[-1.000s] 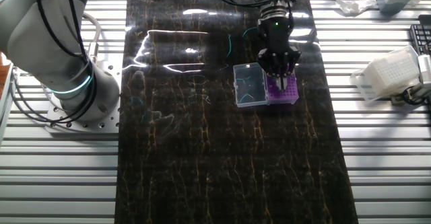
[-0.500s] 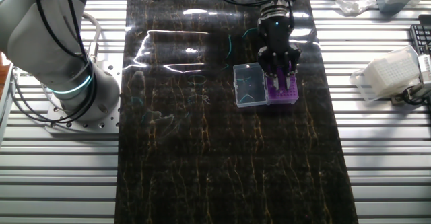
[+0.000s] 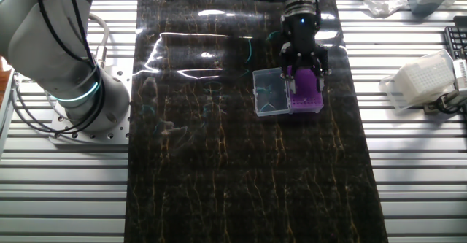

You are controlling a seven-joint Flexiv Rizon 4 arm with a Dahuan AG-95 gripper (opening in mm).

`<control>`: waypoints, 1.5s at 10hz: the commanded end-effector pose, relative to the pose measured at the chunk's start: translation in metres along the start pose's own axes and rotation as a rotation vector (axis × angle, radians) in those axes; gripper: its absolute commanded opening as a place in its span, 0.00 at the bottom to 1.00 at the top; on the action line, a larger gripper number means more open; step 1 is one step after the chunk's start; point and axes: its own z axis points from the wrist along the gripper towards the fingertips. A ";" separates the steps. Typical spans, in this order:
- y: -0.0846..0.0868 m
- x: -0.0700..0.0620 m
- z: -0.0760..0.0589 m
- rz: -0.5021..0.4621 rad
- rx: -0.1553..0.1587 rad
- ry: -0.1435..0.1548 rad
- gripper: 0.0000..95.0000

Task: Insert a small pipette tip into the holder for small pipette tips

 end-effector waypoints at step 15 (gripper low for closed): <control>0.010 0.034 -0.012 0.904 -0.566 -0.512 0.00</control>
